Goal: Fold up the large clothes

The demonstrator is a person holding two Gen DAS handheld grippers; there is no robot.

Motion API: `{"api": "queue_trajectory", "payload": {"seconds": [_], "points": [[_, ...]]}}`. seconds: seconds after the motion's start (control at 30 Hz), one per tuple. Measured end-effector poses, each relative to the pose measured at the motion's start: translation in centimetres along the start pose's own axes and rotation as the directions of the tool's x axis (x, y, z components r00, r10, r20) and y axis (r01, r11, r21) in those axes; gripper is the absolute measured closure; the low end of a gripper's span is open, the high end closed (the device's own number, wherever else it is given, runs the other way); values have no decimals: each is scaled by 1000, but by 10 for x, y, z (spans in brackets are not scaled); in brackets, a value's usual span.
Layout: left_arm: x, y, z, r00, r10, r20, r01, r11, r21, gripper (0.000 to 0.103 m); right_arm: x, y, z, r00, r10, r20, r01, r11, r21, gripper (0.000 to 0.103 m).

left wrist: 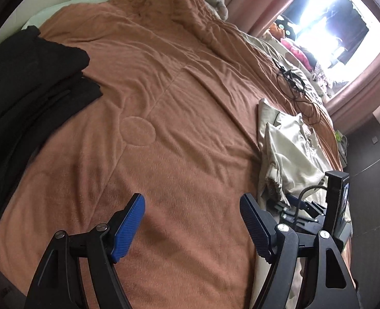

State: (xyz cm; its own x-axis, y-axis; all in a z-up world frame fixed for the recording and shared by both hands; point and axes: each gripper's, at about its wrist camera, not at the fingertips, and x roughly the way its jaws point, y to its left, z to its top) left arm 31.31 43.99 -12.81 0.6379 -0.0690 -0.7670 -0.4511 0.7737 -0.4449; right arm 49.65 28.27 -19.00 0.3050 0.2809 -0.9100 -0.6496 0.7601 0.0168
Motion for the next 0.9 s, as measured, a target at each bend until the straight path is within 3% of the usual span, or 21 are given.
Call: {"api": "queue_trajectory", "payload": {"seconds": [0.03, 0.1, 0.3, 0.43, 0.73, 0.9], "points": [[-1, -1, 0, 1000, -2, 1, 2, 1000, 1, 26, -4, -7, 2, 999, 36, 0, -36, 999, 24, 75], [-2, -4, 0, 1000, -3, 5, 3, 1000, 5, 26, -14, -16, 6, 997, 79, 11, -79, 995, 52, 85], [-2, -24, -1, 1000, -18, 14, 18, 999, 35, 26, -83, -63, 15, 971, 186, 151, -207, 968, 139, 88], [2, -47, -4, 999, -35, 15, 34, 998, 60, 26, -130, -98, 20, 950, 204, 237, -248, 952, 177, 88], [24, -99, -7, 998, -56, -6, 56, 991, 125, 26, -212, -181, 16, 920, 113, 374, -229, 932, 282, 88], [43, -125, -10, 999, -34, -29, 39, 984, 174, 26, -223, -228, -9, 927, 44, 373, -192, 908, 371, 88]]}}
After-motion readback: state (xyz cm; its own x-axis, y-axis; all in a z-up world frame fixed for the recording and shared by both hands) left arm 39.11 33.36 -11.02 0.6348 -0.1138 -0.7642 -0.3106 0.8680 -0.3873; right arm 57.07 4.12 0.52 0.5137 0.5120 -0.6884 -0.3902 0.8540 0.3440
